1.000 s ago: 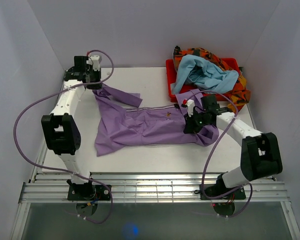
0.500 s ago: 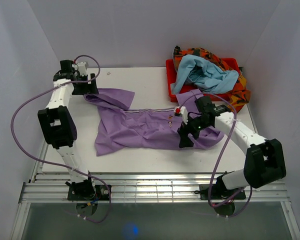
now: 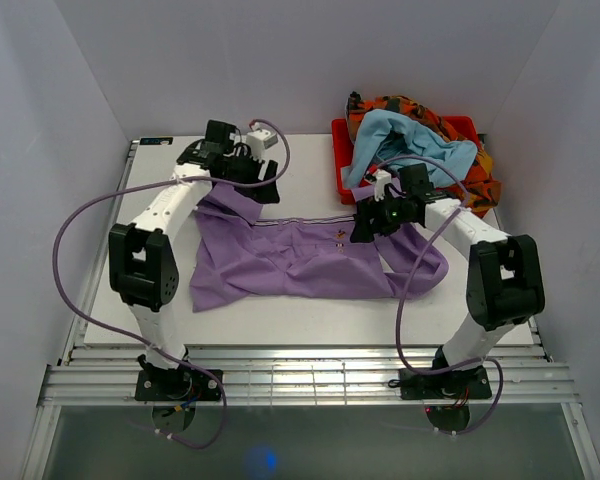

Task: Fold and stack the trousers
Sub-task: Flatten the trousers out

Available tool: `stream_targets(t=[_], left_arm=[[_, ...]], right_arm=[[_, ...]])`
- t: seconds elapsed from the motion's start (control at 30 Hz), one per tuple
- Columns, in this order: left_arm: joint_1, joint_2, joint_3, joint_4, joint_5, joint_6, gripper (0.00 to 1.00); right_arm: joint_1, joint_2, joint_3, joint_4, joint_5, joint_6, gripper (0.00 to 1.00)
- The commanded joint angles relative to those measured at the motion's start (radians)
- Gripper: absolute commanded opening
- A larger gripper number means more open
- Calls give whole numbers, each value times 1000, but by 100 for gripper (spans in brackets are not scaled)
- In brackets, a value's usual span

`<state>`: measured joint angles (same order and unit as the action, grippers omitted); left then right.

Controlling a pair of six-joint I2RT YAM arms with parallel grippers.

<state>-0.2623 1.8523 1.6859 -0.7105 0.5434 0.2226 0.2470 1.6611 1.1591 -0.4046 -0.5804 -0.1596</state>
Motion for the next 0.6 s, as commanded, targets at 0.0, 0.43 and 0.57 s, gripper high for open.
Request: stream_targets(t=[0.0,0.43,0.57], left_arm=[[3,74,-54,-18,44,-61,80],[58,88,-268,-10,-220,-138,98],[57,71,-325,9,-145,-124,98]], right_arm=[[32,38,-21,140,100,92,80],[15,38,-127,112,341,42,96],[20,66,-136,131,266,80,95]])
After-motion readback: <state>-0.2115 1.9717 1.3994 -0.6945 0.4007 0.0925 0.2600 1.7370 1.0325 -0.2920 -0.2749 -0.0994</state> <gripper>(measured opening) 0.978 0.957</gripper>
